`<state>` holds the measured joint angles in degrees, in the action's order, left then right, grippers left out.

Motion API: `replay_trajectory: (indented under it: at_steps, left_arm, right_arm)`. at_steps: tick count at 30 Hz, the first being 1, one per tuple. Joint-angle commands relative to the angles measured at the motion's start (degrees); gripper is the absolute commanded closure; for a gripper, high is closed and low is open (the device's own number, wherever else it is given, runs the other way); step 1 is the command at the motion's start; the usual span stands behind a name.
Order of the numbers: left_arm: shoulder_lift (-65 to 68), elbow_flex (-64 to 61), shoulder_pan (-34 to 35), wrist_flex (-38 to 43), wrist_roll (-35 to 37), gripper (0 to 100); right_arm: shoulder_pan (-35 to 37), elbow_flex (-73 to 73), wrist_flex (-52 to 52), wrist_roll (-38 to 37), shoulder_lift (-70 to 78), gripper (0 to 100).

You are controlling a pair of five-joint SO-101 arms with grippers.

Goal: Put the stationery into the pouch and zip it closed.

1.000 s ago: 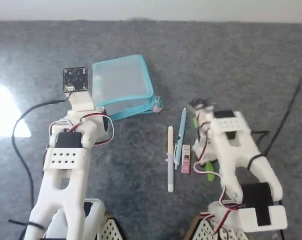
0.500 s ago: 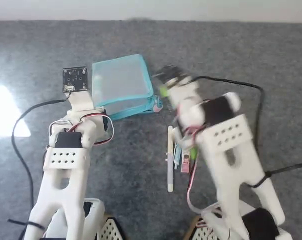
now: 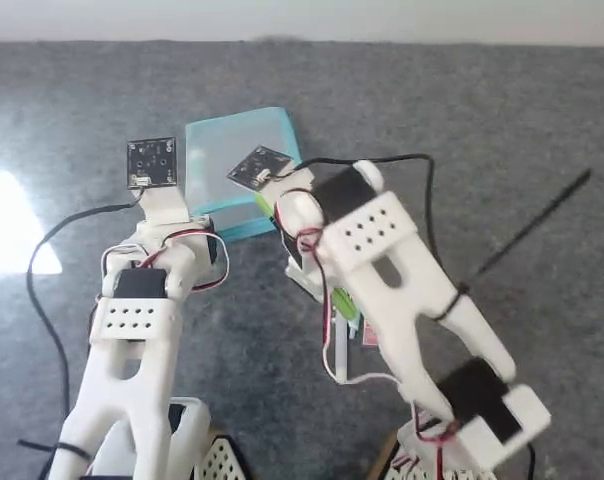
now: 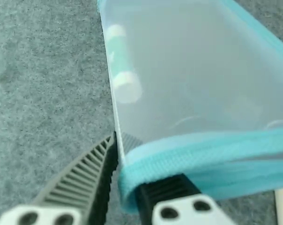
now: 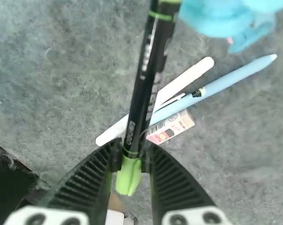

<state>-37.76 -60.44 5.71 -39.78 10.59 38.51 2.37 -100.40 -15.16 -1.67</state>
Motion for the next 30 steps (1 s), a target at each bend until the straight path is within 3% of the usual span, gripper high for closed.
replay_trajectory:
  at_steps: [1,30]
  left_arm:
    - [-0.3,-0.1,-0.2,1.1,-0.2,99]
    - [-0.4,0.7,-0.3,3.9,-0.2,99]
  right_arm:
    - [0.3,3.9,-2.2,-0.6,2.2,99.1]
    - [3.3,1.9,-2.4,1.0,4.4,99.1]
